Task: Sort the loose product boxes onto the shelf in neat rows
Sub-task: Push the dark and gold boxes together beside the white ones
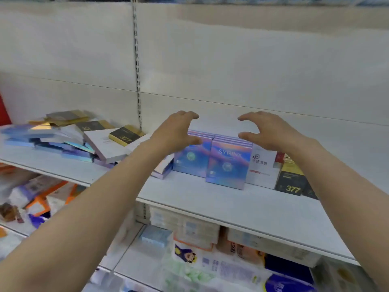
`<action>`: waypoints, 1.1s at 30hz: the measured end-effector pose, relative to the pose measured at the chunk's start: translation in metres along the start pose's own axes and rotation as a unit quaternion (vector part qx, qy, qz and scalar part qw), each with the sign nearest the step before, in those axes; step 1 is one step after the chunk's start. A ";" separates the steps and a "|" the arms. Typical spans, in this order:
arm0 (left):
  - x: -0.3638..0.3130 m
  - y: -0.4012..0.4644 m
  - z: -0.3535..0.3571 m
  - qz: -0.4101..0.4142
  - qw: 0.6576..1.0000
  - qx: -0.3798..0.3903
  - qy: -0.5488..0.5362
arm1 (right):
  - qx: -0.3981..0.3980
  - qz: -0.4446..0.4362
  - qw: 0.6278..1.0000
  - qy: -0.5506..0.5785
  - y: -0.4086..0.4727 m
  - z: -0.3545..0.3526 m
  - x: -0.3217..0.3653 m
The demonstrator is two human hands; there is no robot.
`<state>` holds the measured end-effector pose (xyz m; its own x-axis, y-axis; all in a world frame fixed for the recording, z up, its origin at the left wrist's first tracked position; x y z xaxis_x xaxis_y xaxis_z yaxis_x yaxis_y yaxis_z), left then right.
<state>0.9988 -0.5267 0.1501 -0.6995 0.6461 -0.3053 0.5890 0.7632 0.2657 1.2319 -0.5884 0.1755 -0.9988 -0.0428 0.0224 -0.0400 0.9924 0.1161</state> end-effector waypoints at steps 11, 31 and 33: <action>0.149 -0.170 -0.101 -0.073 0.993 -0.061 0.065 | -0.072 -0.155 0.985 0.025 0.011 0.013 0.248; 0.514 -0.112 -0.162 -0.148 0.987 -0.044 0.035 | 0.044 -0.164 0.978 0.120 0.337 0.111 0.482; 0.548 -0.096 -0.163 -0.146 0.988 -0.042 0.023 | 0.069 -0.148 0.979 0.125 0.377 0.124 0.501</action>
<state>0.4929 -0.2466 0.1067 -0.8540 0.3954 -0.3381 0.3243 0.9128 0.2483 0.7131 -0.2216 0.1071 -0.9057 -0.3403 0.2527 -0.3468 0.9377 0.0198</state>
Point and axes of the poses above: each hand's wrist, its own y-axis towards the middle knuckle, its own z-axis out of the palm, x = y × z, the point moved 5 cm from there along y, towards the middle knuckle, and after that the axes turned 13 degrees about x, right-handed, at the moved point
